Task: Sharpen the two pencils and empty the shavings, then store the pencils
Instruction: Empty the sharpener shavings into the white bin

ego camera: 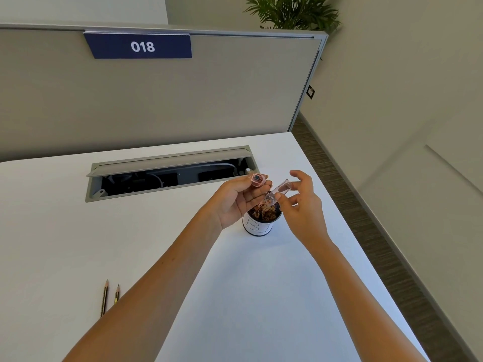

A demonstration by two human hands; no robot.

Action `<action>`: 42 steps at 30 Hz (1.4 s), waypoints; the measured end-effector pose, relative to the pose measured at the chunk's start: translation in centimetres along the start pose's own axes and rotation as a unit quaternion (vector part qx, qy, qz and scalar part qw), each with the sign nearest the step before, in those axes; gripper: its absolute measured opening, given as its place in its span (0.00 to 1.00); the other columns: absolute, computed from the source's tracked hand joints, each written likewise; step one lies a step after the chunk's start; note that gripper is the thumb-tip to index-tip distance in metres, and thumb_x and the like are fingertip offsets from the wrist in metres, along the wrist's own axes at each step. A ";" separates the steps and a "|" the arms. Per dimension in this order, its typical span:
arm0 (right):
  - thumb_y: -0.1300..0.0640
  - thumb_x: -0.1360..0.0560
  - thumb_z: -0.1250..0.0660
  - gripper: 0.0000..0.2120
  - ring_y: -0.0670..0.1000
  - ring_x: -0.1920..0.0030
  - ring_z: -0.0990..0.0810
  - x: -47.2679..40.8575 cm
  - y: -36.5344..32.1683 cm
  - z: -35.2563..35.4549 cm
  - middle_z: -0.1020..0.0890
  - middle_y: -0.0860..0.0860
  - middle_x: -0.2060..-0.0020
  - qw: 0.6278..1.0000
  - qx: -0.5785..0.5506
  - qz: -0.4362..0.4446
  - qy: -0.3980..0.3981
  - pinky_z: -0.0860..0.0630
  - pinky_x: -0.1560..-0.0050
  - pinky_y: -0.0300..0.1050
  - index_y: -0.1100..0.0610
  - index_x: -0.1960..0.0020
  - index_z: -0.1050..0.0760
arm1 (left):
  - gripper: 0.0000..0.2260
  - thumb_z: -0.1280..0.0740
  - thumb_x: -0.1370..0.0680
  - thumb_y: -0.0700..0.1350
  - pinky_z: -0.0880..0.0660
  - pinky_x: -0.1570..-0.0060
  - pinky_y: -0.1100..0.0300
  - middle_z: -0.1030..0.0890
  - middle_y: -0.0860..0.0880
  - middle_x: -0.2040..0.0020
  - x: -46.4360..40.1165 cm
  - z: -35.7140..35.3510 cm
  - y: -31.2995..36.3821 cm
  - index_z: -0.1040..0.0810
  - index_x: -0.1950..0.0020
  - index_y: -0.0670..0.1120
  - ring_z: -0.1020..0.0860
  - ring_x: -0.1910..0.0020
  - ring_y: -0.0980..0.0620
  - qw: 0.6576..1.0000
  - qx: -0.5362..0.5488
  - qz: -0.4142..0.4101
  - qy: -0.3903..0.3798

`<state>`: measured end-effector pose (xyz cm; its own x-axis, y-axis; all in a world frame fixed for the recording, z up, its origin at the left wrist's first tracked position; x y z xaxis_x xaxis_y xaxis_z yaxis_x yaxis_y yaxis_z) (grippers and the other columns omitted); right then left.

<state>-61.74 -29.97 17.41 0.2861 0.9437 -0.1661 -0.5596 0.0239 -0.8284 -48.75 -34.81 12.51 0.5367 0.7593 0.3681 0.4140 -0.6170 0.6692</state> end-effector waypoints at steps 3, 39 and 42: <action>0.59 0.25 0.32 0.25 0.46 0.64 0.18 -0.1 0.2 0.0 0.20 0.49 0.50 1.000 -0.003 -0.001 -0.001 0.21 0.60 0.40 0.50 0.32 0.38 | 0.08 0.37 0.20 0.39 0.18 0.56 0.60 0.13 0.44 0.57 -0.1 0.2 -0.1 0.19 0.49 0.40 0.14 0.60 0.52 1.000 -0.006 0.002 0.025; 0.63 0.23 0.37 0.24 0.45 0.55 0.21 -0.5 -3.2 -0.9 0.23 0.49 0.48 0.990 0.114 0.073 -0.039 0.23 0.53 0.41 0.50 0.31 0.38 | 0.13 0.28 0.25 0.48 0.25 0.43 0.51 0.17 0.54 0.47 1.2 -1.2 4.8 0.19 0.42 0.51 0.21 0.49 0.57 0.800 -0.494 -0.322 0.109; 0.61 0.24 0.34 0.21 0.41 0.59 0.20 -0.7 -2.0 0.8 0.21 0.45 0.56 0.999 0.000 -0.002 0.032 0.24 0.57 0.32 0.49 0.34 0.34 | 0.11 0.31 0.23 0.46 0.25 0.49 0.64 0.17 0.50 0.45 0.5 0.1 4.0 0.18 0.41 0.47 0.20 0.50 0.59 0.865 -0.417 -0.253 0.118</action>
<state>-61.42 -30.39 19.64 0.3380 0.9202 -0.1974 -0.5589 0.0275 -0.8288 -46.79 -36.95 15.30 0.2356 0.9704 -0.0531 -0.1754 0.0962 0.9798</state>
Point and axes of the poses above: each hand's wrist, its own x-axis away from the middle knuckle, its own z-axis out of the back of the hand, y = z × x, the point moved 10 cm from there along -x, towards the middle knuckle
